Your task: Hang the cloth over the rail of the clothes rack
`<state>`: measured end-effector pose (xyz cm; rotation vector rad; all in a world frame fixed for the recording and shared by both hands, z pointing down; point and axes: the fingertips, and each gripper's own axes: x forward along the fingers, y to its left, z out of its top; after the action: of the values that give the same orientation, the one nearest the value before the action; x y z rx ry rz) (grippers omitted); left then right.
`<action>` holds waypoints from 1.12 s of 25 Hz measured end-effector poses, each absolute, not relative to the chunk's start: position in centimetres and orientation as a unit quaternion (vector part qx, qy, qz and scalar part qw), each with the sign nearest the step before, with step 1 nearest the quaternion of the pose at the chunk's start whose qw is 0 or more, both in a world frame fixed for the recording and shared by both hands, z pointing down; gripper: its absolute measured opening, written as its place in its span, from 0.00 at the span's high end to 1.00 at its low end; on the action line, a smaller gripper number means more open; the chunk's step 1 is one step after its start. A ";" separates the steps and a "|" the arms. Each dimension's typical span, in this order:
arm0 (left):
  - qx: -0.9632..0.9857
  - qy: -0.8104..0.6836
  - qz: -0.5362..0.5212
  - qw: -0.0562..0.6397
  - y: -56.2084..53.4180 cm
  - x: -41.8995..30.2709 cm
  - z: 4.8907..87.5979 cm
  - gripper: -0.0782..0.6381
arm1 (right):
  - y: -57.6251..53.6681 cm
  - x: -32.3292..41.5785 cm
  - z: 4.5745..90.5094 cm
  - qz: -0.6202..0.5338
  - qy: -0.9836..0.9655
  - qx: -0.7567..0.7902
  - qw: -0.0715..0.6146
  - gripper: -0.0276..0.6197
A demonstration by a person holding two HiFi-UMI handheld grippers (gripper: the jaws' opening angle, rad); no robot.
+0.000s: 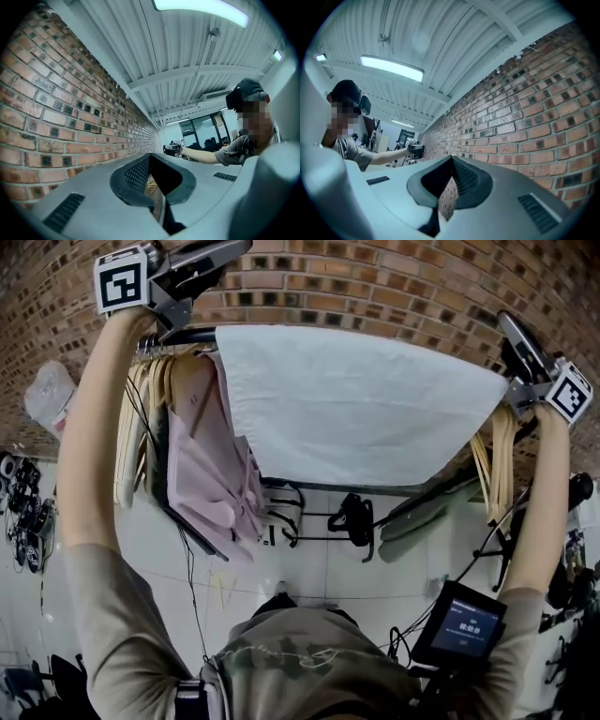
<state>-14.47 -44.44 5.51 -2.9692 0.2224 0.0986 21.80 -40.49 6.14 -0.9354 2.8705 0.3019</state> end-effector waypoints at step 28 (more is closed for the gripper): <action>-0.982 0.183 0.037 0.035 -6.6 -8.9 23.5 0.88 | -7.3 19.4 23.0 0.017 0.974 -0.212 0.074 0.94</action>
<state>-8.93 -6.59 23.54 -3.0169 0.5631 0.1133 19.38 -7.33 22.98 -0.6355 2.9245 0.0522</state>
